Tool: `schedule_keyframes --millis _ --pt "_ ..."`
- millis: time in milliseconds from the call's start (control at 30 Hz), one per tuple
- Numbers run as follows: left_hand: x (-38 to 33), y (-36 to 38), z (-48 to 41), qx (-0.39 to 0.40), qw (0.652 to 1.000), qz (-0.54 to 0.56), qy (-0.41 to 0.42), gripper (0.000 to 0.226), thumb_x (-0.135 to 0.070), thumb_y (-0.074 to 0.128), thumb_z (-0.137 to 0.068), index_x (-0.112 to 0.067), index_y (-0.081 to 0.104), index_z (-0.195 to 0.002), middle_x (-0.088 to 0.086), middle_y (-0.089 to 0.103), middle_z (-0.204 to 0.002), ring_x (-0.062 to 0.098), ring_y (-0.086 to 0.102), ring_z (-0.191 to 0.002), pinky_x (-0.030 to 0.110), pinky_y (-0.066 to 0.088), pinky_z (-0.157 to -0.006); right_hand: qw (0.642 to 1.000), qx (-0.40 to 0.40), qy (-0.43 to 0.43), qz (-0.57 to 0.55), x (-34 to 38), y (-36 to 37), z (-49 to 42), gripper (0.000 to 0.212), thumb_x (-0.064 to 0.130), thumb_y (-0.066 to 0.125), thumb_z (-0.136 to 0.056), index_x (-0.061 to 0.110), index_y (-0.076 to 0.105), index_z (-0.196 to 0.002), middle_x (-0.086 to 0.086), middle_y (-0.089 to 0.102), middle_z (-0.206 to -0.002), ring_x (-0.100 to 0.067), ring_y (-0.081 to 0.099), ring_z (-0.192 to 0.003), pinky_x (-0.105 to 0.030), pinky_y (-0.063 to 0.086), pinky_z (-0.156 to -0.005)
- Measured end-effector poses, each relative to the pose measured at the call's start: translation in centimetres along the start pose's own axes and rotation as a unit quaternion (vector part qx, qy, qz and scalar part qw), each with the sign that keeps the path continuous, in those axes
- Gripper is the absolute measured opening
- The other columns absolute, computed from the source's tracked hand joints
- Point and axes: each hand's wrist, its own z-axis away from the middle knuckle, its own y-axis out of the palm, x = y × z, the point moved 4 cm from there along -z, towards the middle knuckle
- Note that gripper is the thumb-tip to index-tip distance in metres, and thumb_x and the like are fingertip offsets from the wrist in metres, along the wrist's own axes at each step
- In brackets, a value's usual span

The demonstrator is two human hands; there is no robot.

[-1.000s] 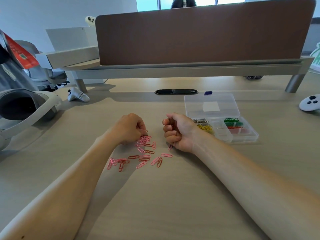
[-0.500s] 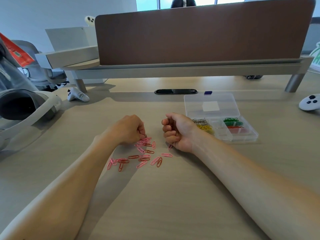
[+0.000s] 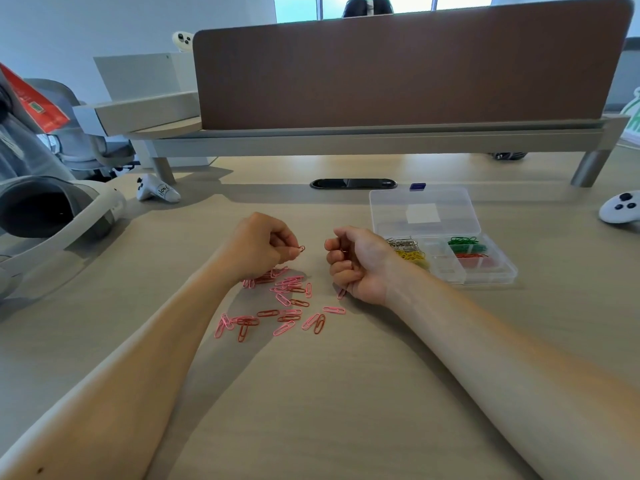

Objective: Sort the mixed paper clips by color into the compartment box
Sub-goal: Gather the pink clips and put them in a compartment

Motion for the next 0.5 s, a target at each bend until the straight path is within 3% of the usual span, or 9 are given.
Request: schedule_keyframes --millis 233,500 --pt "-1.6 0.0 0.6 -0.04 0.985 0.16 0.048 0.016 -0.005 0.079 -0.073 -0.012 0.072 -0.086 0.007 0.073 -0.073 0.018 0.071 -0.068 0.027 0.059 -0.072 0.999 0.017 0.029 -0.001 -0.1 0.2 0.2 0.035 0.029 0.037 -0.1 0.008 0.052 -0.076 -0.002 0.038 -0.053 -0.006 0.029 -0.036 -0.011 0.017 -0.027" --pt "-3.3 0.6 0.9 -0.041 0.981 0.13 0.14 0.014 -0.013 0.082 -0.07 -0.016 0.073 -0.081 -0.001 0.072 -0.073 0.007 0.068 -0.065 0.015 0.053 -0.065 0.994 0.07 0.078 0.02 -0.7 0.6 0.5 0.045 0.033 0.033 -0.1 0.012 0.046 -0.063 -0.002 0.042 -0.056 -0.006 0.037 -0.039 -0.01 0.02 -0.025"
